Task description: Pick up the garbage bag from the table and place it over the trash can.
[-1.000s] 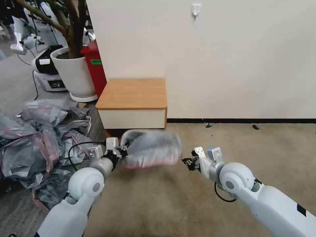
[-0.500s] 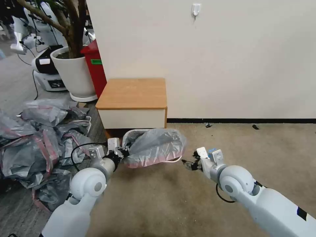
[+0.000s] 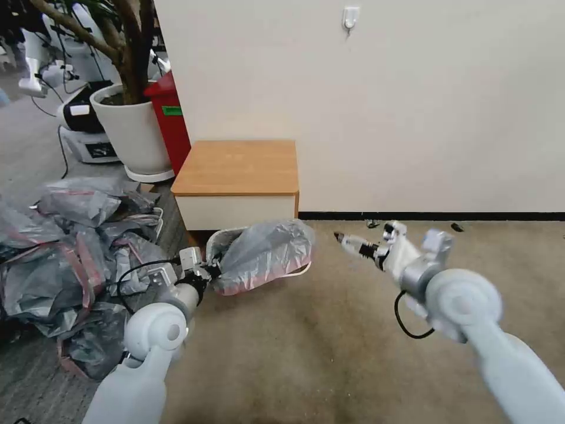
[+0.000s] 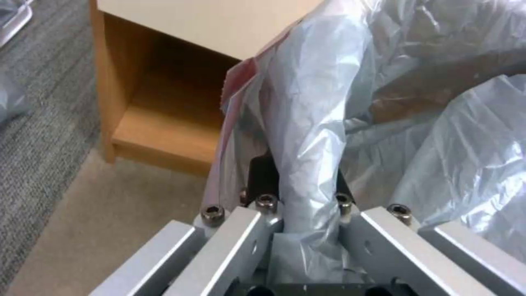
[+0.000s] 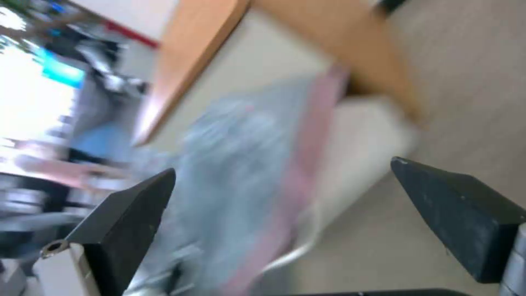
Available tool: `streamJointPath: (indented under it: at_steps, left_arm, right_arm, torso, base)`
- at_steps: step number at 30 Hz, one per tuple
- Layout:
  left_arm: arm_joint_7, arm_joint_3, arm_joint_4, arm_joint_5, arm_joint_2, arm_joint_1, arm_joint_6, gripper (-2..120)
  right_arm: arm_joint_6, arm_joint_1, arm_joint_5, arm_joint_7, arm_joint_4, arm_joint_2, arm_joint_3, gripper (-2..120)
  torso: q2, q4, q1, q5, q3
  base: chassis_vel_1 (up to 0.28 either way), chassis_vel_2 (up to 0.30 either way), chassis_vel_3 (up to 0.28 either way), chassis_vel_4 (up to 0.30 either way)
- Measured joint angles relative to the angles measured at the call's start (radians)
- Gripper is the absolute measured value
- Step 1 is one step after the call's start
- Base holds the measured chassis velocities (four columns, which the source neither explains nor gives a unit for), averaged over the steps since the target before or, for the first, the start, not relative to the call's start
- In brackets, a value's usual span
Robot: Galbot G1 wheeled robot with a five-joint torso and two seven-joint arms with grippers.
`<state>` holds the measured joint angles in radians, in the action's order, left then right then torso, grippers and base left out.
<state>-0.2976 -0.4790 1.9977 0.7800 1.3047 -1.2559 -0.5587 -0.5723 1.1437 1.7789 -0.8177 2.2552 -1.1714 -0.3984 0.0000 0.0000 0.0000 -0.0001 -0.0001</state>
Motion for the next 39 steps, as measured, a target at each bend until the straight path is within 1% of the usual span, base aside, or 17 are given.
streamJointPath:
  at_steps: [1,4,6,7,9,20,31,33,39]
  left_arm:
    - [0.0,0.0,0.0,0.0,0.0,0.0,0.0,2]
    - [0.0,0.0,-0.001,-0.012,0.009,-0.003,0.003,2]
    - [0.0,0.0,-0.001,-0.013,0.009,-0.003,0.003,2]
    - [0.0,0.0,-0.001,-0.02,0.01,-0.006,0.005,2]
    - [0.0,0.002,0.0,-0.027,0.01,-0.013,0.009,2]
    - [0.003,0.015,0.011,-0.052,0.019,-0.029,0.016,2]
    - [0.003,0.024,0.015,-0.057,0.022,-0.032,0.016,2]
    - [0.004,0.026,0.015,-0.057,0.02,-0.03,0.016,2]
    - [0.005,0.028,0.013,-0.057,0.022,-0.026,0.016,2]
  right_arm:
    - [0.0,0.0,0.0,0.0,0.0,0.0,0.0,100]
    - [0.013,0.038,0.049,-0.035,0.027,-0.104,0.022,100]
    - [0.013,0.042,0.051,-0.037,0.027,-0.111,0.026,100]
    - [0.011,0.057,0.053,-0.04,0.027,-0.132,0.042,100]
    - [0.01,0.061,0.052,-0.041,0.021,-0.148,0.057,99]
    - [0.011,0.02,0.022,-0.046,-0.016,-0.169,0.086,98]
    - [0.009,0.006,-0.044,-0.039,-0.065,-0.182,0.114,98]
    - [0.004,0.011,-0.054,-0.036,-0.045,-0.175,0.113,98]
    - [-0.002,0.013,-0.055,-0.036,-0.036,-0.169,0.107,98]
  torso:
    - [0.0,0.0,0.0,0.0,0.0]
    - [0.0,0.0,0.0,0.0,0.0]
    - [0.0,0.0001,0.0,0.0001,0.0]
    - [0.0,0.0,0.0,-0.0001,0.0]
    - [0.0,0.0,0.0,0.0,0.0]
    - [0.0,0.0,0.0,0.0,0.0]
    - [0.0,0.0,0.0,0.0001,0.0]
    - [0.0,0.0001,0.0,0.0001,0.0]
    - [0.0,0.0,0.0,0.0001,0.0]
  base:
    - [0.0,0.0,0.0,0.0]
    - [0.0,0.0,0.0,0.0]
    - [0.0,0.0,0.0,0.0]
    - [0.0,0.0,0.0,0.0]
    - [0.0,0.0,0.0,0.0]
    - [0.0,0.0,0.0,0.0]
    - [0.0,0.0,0.0,0.0]
    - [0.0,0.0,0.0,0.0]
    - [0.0,0.0,0.0,0.0]
